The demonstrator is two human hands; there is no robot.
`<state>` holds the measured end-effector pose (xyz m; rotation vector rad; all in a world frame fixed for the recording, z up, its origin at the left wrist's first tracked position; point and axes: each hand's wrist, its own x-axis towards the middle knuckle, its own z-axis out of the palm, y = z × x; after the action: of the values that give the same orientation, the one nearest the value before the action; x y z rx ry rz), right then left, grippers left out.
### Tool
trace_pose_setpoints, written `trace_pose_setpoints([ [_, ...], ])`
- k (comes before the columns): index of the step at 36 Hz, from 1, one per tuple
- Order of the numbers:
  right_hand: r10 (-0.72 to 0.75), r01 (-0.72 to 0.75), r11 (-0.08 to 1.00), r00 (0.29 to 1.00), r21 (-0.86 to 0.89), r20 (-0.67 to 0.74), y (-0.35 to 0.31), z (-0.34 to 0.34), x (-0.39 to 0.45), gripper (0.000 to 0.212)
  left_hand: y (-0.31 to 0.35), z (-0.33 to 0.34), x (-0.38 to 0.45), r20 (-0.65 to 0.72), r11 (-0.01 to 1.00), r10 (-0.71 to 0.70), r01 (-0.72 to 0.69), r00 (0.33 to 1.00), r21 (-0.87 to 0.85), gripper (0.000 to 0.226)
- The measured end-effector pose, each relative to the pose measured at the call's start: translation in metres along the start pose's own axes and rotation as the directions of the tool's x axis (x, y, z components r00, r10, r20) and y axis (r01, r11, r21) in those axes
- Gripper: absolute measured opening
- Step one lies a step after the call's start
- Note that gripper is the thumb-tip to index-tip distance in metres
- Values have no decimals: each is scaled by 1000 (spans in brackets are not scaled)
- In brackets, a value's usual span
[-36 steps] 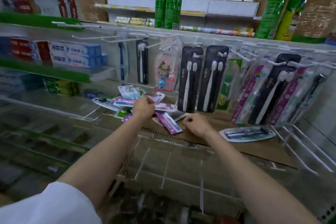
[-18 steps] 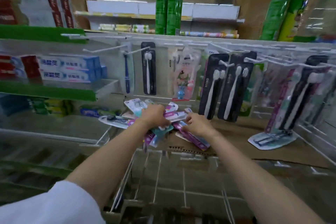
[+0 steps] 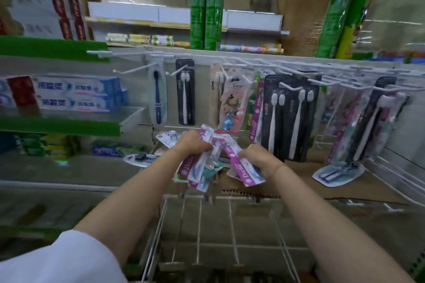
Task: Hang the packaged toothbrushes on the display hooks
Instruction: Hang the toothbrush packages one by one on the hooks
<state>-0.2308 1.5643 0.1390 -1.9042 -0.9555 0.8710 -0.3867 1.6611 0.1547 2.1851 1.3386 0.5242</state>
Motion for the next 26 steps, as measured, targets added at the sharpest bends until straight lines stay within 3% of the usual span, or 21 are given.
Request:
trace_pose_setpoints([
  [3,-39,39,999,999,-14,37,-3,-3,-4,5,-2,-1,-6,-3,988,-47,46,999,-146,47],
  [8,-143,151,984,986,-91,83,-6,3,-5,14,-3,-8,-18,4,905,-46,43,999,-423,28],
  [10,-145,149,988,985,-38,97,-5,3,-6,14,-4,-8,-23,-1,873,-29,24,1000,-488,18],
  [17,-155,123,980,965,155,213,-1,-6,-19,15,1,-9,-32,-120,762,-74,-21,990,-647,42],
  [22,-279,263,959,940,100,197,-5,-13,-21,15,14,-10,-35,-191,730,-53,-93,980,-677,41],
  [26,-300,293,954,939,65,166,-6,-16,-24,13,21,-8,-36,-228,743,-50,-116,972,-659,36],
])
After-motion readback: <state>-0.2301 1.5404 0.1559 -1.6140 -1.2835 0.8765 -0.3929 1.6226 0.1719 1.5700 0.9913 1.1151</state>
